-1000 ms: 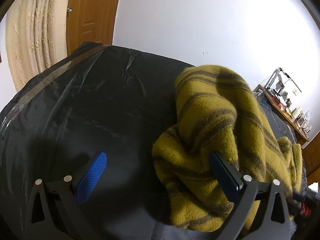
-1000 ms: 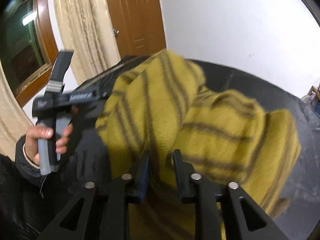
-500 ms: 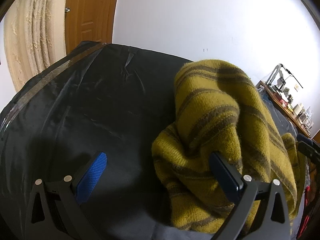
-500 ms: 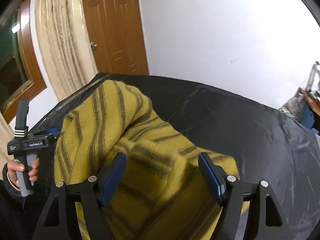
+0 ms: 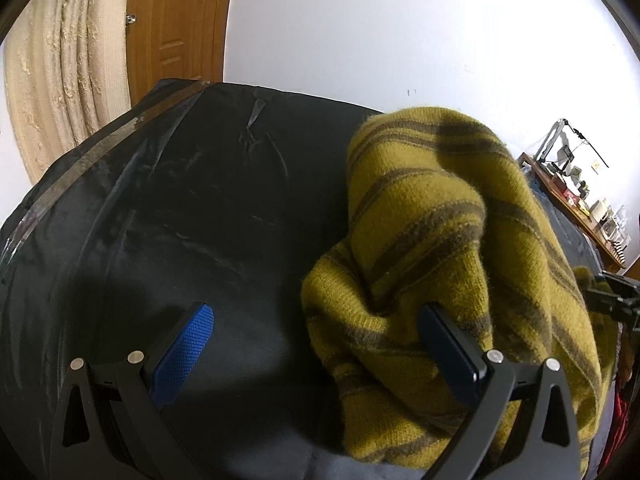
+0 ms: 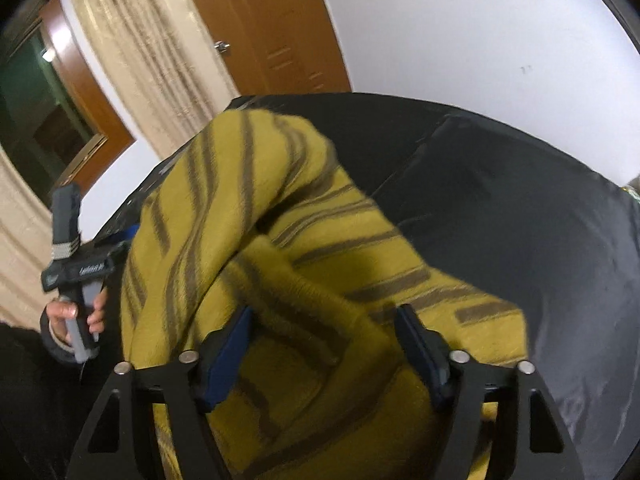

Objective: Fold clothes
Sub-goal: 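Lift the sweater edge with the right gripper and pull it up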

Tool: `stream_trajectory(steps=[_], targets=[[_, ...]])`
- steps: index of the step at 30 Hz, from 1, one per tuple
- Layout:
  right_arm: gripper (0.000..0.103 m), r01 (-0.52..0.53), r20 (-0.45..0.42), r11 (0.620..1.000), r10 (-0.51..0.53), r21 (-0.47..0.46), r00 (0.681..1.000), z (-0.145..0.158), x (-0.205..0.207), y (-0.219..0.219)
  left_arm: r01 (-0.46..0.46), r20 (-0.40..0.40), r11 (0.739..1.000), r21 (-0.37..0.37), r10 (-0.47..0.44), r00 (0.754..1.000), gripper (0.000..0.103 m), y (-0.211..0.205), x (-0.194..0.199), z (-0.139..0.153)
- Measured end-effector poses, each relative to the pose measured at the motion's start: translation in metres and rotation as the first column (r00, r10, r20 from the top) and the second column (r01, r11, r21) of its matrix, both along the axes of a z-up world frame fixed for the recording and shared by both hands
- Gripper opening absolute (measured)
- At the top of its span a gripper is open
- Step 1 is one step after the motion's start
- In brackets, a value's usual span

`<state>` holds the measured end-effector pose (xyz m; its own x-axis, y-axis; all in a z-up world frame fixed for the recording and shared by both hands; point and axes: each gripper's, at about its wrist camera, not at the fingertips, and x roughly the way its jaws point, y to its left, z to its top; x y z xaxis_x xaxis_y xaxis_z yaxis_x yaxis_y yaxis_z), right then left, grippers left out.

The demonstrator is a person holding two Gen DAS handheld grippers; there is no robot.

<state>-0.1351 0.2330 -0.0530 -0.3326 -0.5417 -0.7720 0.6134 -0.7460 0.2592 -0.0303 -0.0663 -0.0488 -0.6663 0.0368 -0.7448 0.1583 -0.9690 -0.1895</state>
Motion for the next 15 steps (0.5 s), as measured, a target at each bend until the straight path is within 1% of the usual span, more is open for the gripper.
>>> stream_trajectory(steps=[2, 5, 9, 10, 12, 15], targets=[[0.048, -0.021, -0.011, 1.000, 0.021, 0.005, 1.000, 0.000, 0.008, -0.003, 0.001, 0.004, 1.000, 0.002, -0.001, 1.000, 0.103, 0.001, 0.000, 0.000], [0.039, -0.053, -0.035, 0.998, 0.054, 0.039, 0.998, 0.000, 0.020, -0.013, 0.001, 0.010, 1.000, 0.011, -0.001, 1.000, 0.103, 0.000, -0.002, -0.002], [0.038, -0.085, -0.057, 0.993, 0.089, 0.084, 0.994, 0.000, 0.032, -0.028, 0.000, 0.009, 1.000, 0.006, 0.000, 1.000, 0.103, 0.002, -0.001, -0.001], [0.038, -0.083, -0.065, 0.991, 0.091, 0.108, 0.994, -0.002, 0.033, -0.032, 0.000, 0.008, 1.000, 0.003, 0.000, 1.000, 0.103, 0.002, -0.001, -0.001], [0.037, -0.070, -0.080, 0.986, 0.083, 0.154, 0.993, -0.006, 0.035, -0.041, 0.000, 0.007, 1.000, 0.002, 0.000, 1.000, 0.103, 0.003, 0.000, -0.001], [0.032, -0.031, -0.119, 0.977, 0.057, 0.211, 0.991, -0.010, 0.040, -0.051, -0.001, 0.010, 1.000, 0.009, 0.001, 1.000, 0.103, 0.001, -0.002, 0.000]])
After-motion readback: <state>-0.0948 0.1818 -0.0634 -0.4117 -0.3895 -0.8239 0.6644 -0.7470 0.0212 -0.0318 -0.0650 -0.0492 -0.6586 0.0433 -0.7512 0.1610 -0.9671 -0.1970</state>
